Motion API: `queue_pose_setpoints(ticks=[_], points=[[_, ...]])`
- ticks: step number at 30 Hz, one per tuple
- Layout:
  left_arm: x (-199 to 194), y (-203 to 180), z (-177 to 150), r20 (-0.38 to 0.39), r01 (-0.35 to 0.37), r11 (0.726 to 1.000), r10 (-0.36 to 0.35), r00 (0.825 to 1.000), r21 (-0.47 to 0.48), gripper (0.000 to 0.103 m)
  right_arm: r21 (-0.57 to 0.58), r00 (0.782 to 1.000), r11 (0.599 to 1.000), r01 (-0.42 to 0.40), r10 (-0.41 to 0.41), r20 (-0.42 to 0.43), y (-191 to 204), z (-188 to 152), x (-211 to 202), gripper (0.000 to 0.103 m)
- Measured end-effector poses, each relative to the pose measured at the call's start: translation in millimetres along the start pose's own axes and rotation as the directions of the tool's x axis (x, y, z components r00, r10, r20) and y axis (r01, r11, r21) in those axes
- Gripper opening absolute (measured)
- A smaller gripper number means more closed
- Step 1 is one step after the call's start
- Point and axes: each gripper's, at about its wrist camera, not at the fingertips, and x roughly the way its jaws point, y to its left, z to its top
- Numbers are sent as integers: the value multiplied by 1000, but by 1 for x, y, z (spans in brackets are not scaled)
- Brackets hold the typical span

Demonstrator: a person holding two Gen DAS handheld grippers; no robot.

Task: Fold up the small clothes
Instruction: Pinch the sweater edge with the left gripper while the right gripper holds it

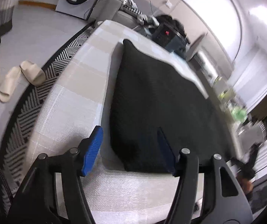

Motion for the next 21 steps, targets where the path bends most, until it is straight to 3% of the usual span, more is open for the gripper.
queue_pose_setpoints(ticks=[10,17,18,19,21], points=[[17,-26,-15,-112,-10,992,24,993,126,53,44,998,997,-62,62,-6,-9,-1,-2,45],[19,-37,-23,-108,-30,982,51,993,185,27,72,992,990,-123,123,13,-15,-4,-4,47],[19,-38,-23,-105,-29,982,49,993,187,23,58,993,992,-114,114,15,-13,-5,-4,46],[17,-40,-24,-100,-25,980,46,994,196,22,33,996,995,-90,89,22,-9,-5,-5,34],[14,-40,-24,-96,-14,980,34,995,197,20,-1,997,998,-64,64,42,-4,-6,-8,26]])
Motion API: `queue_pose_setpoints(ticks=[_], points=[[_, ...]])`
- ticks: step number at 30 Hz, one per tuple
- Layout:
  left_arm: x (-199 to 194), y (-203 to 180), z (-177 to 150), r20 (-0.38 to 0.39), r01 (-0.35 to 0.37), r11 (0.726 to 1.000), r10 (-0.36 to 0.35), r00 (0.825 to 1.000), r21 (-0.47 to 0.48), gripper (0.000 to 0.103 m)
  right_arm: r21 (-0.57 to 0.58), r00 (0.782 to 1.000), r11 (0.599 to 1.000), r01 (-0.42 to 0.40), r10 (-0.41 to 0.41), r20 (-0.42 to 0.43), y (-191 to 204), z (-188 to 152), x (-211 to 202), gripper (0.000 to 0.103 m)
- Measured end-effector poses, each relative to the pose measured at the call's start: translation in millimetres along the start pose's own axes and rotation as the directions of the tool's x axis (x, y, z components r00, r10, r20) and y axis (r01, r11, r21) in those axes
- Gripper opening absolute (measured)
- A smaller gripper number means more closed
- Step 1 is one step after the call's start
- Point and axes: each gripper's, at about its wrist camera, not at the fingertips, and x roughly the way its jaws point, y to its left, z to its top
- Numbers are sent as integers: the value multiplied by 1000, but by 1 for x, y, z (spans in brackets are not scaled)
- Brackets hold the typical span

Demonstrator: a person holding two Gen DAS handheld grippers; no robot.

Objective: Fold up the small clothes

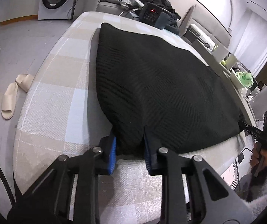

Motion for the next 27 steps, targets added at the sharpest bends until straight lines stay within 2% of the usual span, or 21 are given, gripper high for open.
queue_pose_setpoints(ticks=[1,5,9,12,14,16,17,20,25,27], points=[[-3,1,0,1,7,1000,-7,1000,-6,20,-3,1000,1000,-17,17,10,1,1,-3,22],[-7,1,-5,-20,-8,999,9,1000,34,20,-72,999,997,-29,31,24,10,1,-15,19],[-7,3,-7,-40,7,999,-5,999,50,22,-122,997,990,68,-73,-31,10,-1,-1,19],[-13,4,-5,-44,5,998,-3,999,56,25,-108,997,992,66,-71,-44,9,1,1,22],[-17,8,-2,-32,20,999,-19,999,32,26,-41,999,999,3,-4,-38,0,7,-5,29],[-18,14,3,-14,42,999,-42,999,-7,29,44,997,996,-72,71,22,-13,14,-12,48],[-17,20,6,-2,51,998,-51,999,-45,32,68,995,993,-93,90,46,-17,17,-14,50],[-10,37,17,13,47,989,-45,999,-139,42,106,992,989,-107,99,81,-25,32,-9,50],[1,55,37,49,58,973,-48,998,-223,43,140,994,986,-92,83,70,-30,58,20,50],[5,59,46,64,63,967,-49,997,-248,48,149,994,983,-103,96,55,-32,66,31,50]])
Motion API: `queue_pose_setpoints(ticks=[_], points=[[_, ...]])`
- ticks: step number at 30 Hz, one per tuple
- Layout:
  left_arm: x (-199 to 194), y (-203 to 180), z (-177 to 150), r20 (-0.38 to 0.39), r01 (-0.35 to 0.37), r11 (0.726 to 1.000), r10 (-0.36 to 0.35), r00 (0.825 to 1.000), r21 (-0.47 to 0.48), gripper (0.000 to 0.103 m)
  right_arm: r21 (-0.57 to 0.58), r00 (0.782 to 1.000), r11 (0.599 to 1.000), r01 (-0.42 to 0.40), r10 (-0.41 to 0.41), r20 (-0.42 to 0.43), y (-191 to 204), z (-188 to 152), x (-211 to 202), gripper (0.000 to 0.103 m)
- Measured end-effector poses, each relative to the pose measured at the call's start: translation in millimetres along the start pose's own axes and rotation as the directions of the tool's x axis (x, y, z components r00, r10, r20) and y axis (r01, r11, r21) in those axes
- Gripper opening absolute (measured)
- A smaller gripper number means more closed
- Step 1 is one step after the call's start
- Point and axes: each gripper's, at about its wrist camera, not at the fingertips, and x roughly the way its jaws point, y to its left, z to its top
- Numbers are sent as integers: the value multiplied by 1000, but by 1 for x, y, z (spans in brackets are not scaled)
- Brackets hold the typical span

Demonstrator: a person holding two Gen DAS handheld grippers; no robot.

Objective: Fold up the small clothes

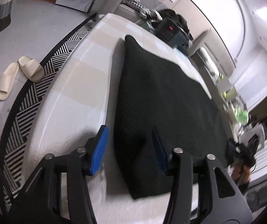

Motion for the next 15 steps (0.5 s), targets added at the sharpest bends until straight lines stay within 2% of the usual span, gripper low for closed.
queue_pose_setpoints(ticks=[4,6,8,9,10,12,15], points=[[16,-2,17,-5,-10,1000,10,1000,-17,48,4,1000,1000,-5,5,-2,2,11,11,48],[26,-5,24,-6,-11,1000,11,1000,-14,48,-35,1000,999,-4,4,1,9,11,13,32],[33,-6,30,-10,-14,1000,14,1000,-18,48,-104,1000,995,7,-8,-4,23,13,17,12],[37,-6,32,-14,-16,999,15,1000,-29,48,-129,1000,992,2,-2,5,27,11,14,8],[40,-6,33,-16,-15,999,14,1000,-36,48,-153,1000,988,15,-12,20,29,10,11,7],[47,-7,36,-26,-8,999,7,1000,-32,48,-182,993,977,112,-106,45,28,6,8,7],[55,-10,43,-31,2,999,-3,1000,-35,48,-179,989,973,145,-141,30,26,3,10,7]])
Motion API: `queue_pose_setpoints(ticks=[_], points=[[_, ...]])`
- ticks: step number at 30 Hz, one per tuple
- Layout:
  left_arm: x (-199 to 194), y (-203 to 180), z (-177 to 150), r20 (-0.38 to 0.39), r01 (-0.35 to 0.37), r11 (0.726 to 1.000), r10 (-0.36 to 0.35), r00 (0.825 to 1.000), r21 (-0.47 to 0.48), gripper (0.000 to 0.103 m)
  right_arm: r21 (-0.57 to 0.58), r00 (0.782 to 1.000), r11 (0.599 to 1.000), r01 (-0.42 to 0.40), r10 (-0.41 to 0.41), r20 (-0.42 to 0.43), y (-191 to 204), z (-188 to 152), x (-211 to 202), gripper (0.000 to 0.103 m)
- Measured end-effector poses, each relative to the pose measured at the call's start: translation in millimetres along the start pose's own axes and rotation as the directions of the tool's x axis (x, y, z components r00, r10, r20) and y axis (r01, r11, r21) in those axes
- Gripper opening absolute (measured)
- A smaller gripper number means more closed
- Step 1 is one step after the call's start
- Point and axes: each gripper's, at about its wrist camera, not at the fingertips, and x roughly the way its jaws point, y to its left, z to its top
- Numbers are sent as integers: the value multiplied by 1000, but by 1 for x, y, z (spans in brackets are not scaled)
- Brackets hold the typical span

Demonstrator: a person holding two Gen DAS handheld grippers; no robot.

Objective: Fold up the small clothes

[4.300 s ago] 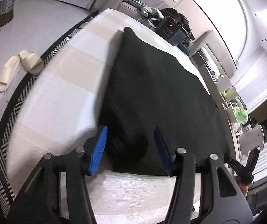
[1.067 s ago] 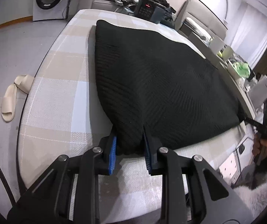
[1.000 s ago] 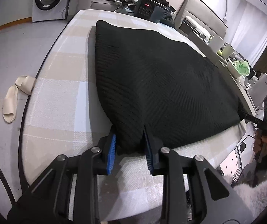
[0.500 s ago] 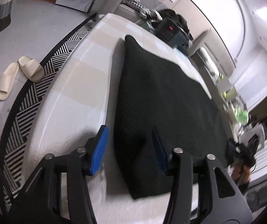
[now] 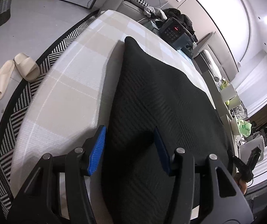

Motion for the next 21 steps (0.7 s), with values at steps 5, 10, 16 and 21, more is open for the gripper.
queue_pose_setpoints(ticks=[5,10,16,21], points=[[16,-9,10,11,-39,998,38,999,39,23,15,1000,1000,-5,5,26,5,0,-11,49],[7,-4,11,60,-130,991,130,990,1,22,63,995,998,2,-9,103,8,-5,-40,67],[-36,-5,-6,71,-110,994,110,991,-4,62,-40,984,998,-57,63,165,50,-26,-69,87],[-56,-7,-35,29,-105,994,104,994,14,66,-110,989,990,-87,99,108,86,-41,-56,90]])
